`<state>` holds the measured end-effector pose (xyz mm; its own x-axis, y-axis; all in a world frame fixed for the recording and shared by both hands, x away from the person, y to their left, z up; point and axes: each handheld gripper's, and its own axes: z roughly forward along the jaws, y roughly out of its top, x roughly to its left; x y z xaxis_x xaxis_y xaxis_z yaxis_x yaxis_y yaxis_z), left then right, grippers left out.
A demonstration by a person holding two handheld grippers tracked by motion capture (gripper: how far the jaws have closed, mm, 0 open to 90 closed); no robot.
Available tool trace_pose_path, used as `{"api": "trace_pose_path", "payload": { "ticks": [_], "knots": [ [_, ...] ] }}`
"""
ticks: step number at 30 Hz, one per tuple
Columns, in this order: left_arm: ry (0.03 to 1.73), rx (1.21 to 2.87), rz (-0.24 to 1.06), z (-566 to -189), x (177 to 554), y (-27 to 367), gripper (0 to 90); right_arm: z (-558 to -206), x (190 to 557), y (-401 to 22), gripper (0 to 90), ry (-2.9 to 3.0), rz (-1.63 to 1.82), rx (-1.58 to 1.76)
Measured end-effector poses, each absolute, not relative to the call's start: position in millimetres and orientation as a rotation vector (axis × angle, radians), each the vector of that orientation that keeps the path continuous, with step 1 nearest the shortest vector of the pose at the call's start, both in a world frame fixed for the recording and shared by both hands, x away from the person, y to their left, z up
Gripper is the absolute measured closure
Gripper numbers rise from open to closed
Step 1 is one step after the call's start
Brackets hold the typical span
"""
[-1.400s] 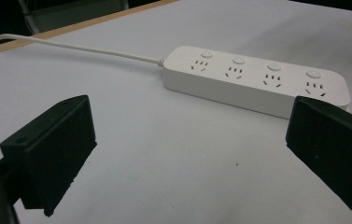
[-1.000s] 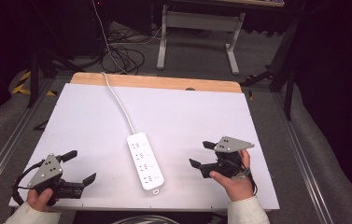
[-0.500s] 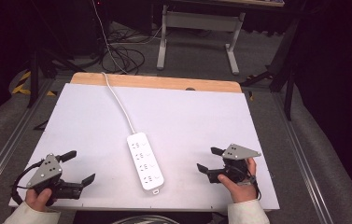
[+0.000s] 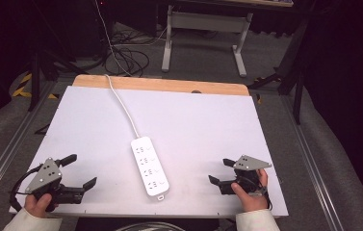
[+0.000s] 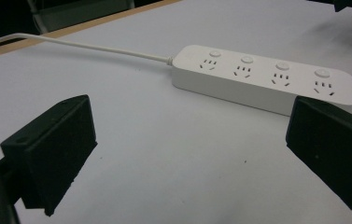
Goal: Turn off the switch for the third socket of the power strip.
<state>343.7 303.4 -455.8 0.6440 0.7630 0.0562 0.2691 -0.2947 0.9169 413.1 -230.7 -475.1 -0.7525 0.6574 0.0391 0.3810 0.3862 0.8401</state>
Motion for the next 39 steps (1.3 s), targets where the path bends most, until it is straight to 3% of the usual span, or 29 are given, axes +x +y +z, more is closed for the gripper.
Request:
{"api": "trace_pose_path", "payload": {
  "ticks": [39],
  "knots": [
    [0.842, 1.841, 0.628, -457.5, 345.1, 303.6, 2.1, -481.6, 407.0, -235.7, 19.3, 2.301, 1.3, 0.886]
  ]
}}
